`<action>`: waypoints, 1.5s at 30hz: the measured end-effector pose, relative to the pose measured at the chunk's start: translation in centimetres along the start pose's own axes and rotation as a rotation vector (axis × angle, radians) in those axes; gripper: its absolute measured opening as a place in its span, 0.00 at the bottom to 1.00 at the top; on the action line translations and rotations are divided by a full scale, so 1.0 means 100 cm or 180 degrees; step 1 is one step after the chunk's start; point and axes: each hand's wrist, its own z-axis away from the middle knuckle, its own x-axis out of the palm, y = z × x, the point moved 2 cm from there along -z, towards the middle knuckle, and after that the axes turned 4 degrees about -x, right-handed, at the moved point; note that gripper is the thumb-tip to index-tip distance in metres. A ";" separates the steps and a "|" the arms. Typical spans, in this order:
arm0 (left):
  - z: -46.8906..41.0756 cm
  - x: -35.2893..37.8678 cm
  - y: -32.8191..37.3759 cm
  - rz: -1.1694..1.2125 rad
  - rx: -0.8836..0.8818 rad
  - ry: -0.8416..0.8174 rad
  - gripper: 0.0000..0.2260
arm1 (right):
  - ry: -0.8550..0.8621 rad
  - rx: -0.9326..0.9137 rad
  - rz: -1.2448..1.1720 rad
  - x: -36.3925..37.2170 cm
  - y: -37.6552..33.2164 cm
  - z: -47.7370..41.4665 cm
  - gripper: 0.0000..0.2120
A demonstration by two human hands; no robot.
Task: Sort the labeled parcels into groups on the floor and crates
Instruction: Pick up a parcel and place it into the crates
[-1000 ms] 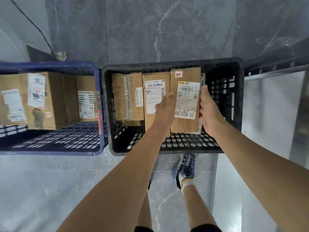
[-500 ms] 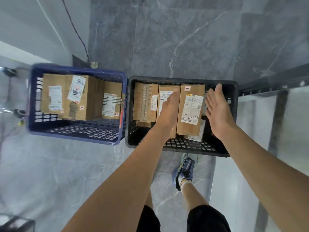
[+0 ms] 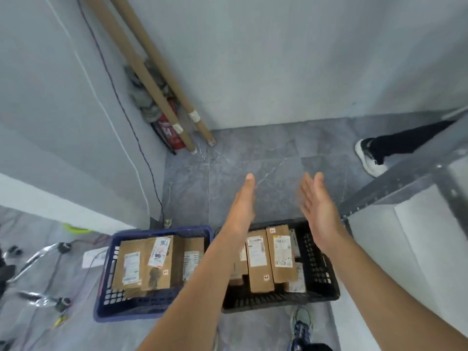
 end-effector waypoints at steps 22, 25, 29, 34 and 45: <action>0.339 0.097 0.120 -0.1116 0.1578 -0.2554 0.25 | 0.2199 -0.1614 -0.0420 -0.009 -0.210 0.381 0.40; 0.392 0.125 0.089 -0.1240 0.1636 -0.2919 0.28 | 0.2540 -0.1721 -0.0502 -0.030 -0.197 0.451 0.43; 0.469 0.159 0.026 -0.1382 0.1535 -0.3343 0.28 | 0.3054 -0.1914 -0.0612 -0.054 -0.172 0.560 0.44; 0.578 0.188 -0.066 -0.1684 0.1380 -0.3889 0.26 | 0.3781 -0.1985 -0.0727 -0.073 -0.126 0.703 0.45; 0.795 0.205 -0.282 -0.2508 0.0991 -0.5501 0.29 | 0.5334 -0.1989 -0.0904 -0.046 0.000 0.976 0.45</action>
